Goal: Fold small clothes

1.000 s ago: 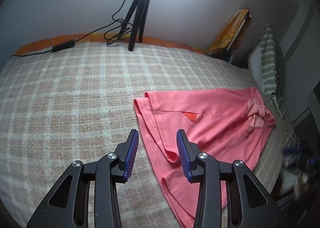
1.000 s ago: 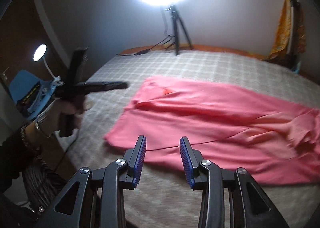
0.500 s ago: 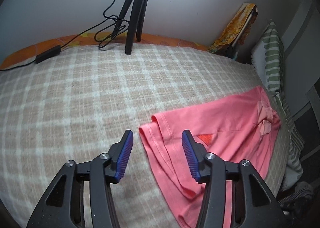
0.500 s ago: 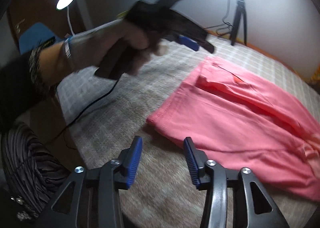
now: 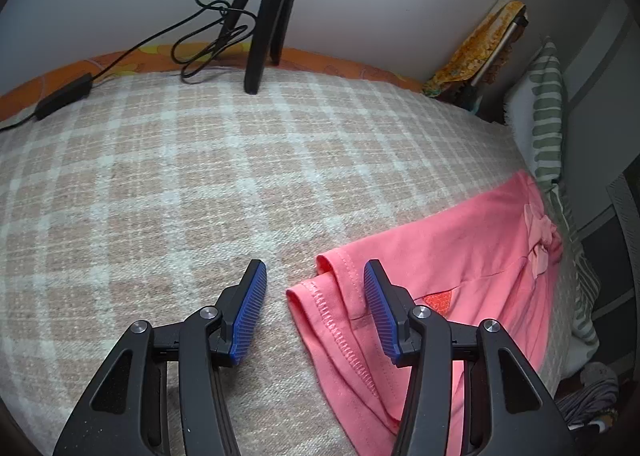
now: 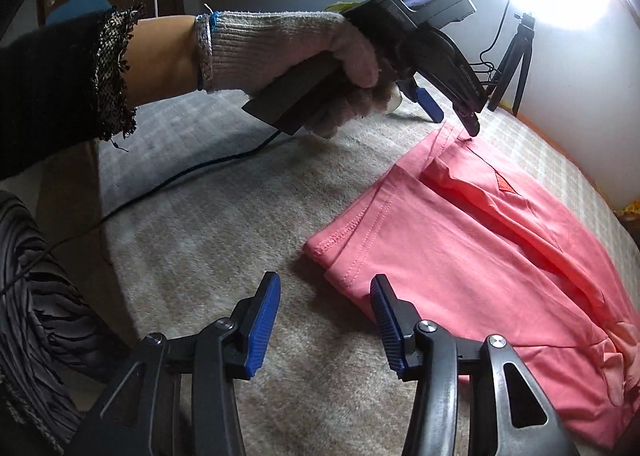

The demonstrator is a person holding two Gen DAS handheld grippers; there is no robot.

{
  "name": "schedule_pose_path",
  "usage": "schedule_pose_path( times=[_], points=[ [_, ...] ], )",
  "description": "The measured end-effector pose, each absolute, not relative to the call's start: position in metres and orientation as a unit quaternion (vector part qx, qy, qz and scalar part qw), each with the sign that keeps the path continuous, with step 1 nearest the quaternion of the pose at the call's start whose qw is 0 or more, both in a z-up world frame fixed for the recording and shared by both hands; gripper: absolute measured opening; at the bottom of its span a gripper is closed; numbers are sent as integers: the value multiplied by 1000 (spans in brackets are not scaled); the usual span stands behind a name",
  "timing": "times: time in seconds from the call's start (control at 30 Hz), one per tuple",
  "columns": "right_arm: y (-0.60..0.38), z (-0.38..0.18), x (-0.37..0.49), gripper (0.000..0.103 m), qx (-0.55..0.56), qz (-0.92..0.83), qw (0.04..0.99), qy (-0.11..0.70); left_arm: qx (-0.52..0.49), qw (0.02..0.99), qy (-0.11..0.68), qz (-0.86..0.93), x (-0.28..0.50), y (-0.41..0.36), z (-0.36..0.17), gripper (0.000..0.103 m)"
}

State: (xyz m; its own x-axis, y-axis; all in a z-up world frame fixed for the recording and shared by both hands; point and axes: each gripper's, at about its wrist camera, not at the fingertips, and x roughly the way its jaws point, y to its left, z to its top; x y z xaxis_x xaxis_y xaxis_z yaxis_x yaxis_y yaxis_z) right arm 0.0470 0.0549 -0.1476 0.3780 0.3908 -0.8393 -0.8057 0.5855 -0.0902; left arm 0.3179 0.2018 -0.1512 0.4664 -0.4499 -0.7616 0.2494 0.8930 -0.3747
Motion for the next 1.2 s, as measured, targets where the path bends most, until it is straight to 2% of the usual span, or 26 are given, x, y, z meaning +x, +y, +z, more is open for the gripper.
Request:
schedule_pose_path(
  times=[0.17, 0.3, 0.57, 0.73, 0.8, 1.0, 1.2],
  points=[
    [63, -152, 52, 49, -263, 370, 792, 407, -103, 850, 471, -212, 316, 202, -151, 46],
    [80, -160, 50, 48, -294, 370, 788, 396, -102, 847, 474, -219, 318, 196, -151, 30],
    [90, -160, 48, 48, -314, 353, 797, 376, -101, 843, 473, -234, 319, 186, -154, 21],
    [90, -158, 56, 46, -284, 360, 798, 390, -89, 847, 472, -227, 320, 182, -156, 7],
    [92, -158, 57, 38, -281, 365, 797, 391, -85, 848, 472, -226, 321, 182, -157, 5],
    [97, -156, 64, 6, -285, 354, 802, 389, -57, 855, 465, -223, 320, 176, -151, 3],
    [95, -158, 68, 2, -264, 355, 804, 397, -48, 858, 461, -219, 319, 176, -148, 2]
  ],
)
